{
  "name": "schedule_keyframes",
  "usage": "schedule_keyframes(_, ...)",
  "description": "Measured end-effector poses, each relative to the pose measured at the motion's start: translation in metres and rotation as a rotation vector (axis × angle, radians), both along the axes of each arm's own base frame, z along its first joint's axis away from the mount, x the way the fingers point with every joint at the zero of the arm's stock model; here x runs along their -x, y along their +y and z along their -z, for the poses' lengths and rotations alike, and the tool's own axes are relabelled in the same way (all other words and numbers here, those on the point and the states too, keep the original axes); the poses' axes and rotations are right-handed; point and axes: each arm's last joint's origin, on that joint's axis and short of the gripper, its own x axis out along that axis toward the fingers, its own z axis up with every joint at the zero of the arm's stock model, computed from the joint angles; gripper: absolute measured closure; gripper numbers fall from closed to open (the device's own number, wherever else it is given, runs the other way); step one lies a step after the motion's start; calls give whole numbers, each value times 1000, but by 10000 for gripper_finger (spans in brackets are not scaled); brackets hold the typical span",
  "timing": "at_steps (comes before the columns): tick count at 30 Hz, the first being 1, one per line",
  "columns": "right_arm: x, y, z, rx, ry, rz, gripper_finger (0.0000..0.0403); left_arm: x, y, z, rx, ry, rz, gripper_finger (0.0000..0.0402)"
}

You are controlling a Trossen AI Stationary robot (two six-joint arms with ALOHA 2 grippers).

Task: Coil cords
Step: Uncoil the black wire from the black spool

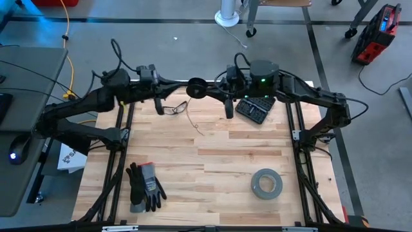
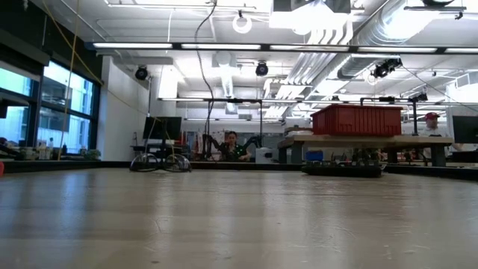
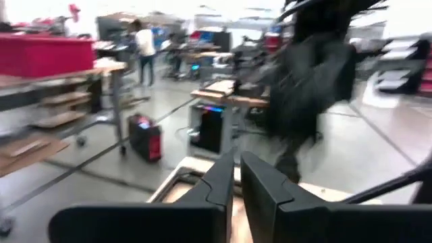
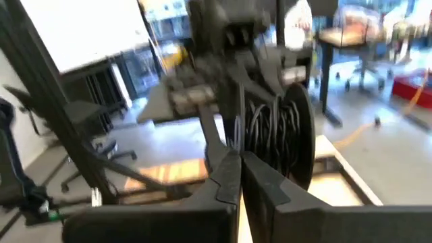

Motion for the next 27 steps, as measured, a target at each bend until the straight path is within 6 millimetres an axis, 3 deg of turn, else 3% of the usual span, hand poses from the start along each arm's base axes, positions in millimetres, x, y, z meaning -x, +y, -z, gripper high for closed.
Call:
schedule_keyframes(7, 10, 2, -19, -18, -65, -50, 402, 9, -2, 6, 118, 50, -4, 319)
schedule_keyframes(14, 12, 4, -24, -43, -90, -87, 402, -15, 2, 20, 295, 91, 128, 252)
schedule_keyframes(21, 12, 6, -24, -51, -93, -103, 403, -36, 6, 25, 244, 78, 194, 195)
schedule_keyframes(27, 11, 11, -25, -50, -107, -123, 403, -51, 11, 32, 238, 86, 192, 175)
